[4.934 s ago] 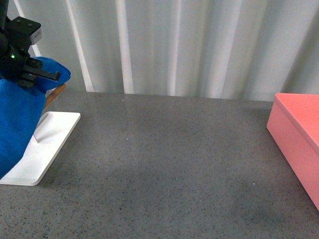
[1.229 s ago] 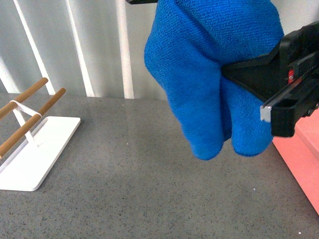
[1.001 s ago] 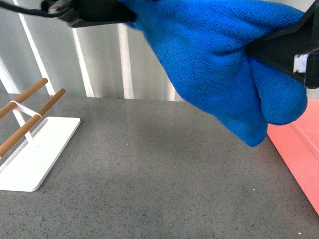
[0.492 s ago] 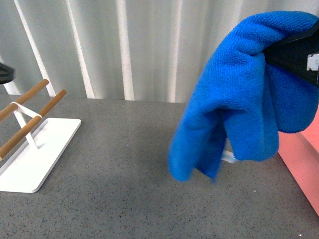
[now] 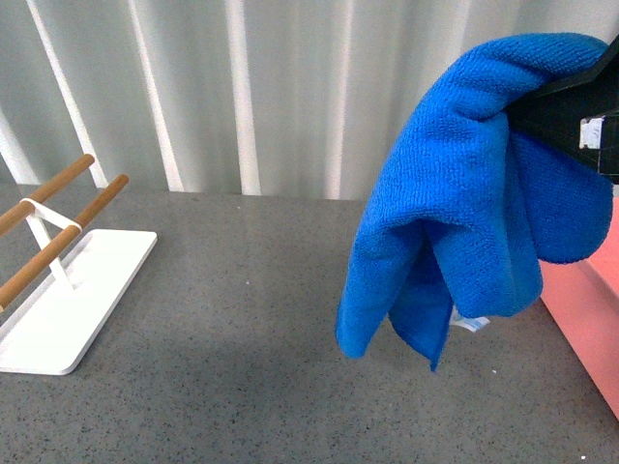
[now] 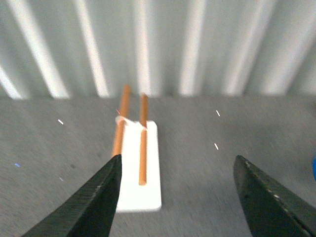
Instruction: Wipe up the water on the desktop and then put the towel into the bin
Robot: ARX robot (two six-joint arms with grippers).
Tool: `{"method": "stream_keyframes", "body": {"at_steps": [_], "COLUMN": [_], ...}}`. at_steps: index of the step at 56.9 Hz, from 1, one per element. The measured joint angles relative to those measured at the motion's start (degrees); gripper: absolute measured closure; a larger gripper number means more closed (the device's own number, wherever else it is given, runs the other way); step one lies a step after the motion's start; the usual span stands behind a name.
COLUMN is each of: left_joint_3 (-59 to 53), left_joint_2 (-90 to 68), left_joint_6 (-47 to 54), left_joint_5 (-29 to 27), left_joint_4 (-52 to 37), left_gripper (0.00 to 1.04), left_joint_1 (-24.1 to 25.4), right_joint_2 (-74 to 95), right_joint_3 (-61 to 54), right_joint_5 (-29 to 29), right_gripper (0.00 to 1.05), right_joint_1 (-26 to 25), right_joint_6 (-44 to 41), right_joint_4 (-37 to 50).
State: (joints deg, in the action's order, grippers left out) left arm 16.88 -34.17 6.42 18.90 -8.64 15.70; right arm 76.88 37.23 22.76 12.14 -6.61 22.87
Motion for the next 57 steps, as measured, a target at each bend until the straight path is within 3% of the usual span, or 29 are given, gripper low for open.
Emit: {"method": "stream_keyframes", "body": {"at_steps": [5,9,20,30,37,57], "left_joint_3": [-4.04,-6.25,-9.84,-11.89,-12.92,-15.13], "left_joint_2": [4.57,6.58,10.38,14.43,16.33,21.68], "left_joint_6": [-3.87,-5.16,-5.79,-6.47,-6.49,-6.51], "left_joint_5": [-5.99,-8.13,-11.23,-18.73,-18.67,-18.88], "left_joint_4": [-8.31,-8.57,-7.74,-6.08,-5.14,-2.25], "left_gripper": [0.53,0.69,1.01,1.01,1.01,1.01], "left_joint_1": [-2.27,-4.24,-7.78,-14.40,-15.76,-15.74], "right_joint_2": [0.02,0.04,0.02,-0.26,-0.81,-3.67], "right_joint_3": [0.00,0.00,0.00,0.00,0.00,0.00], "right_joint_5": [-0.02,0.00,-0.37,-1.84,-4.24,-4.24], "right_gripper": [1.01,1.01,1.01,1.01,1.01,1.01], "right_joint_1": [0.02,0.02,-0.52,-0.94,-1.14,-0.92], "right_joint_6": [0.00,-0.02,-0.02,-0.22,-0.44,-0.66], "right_joint_4": [0.00,-0.07,-0.92,-1.92,-3.30,-4.52]}}
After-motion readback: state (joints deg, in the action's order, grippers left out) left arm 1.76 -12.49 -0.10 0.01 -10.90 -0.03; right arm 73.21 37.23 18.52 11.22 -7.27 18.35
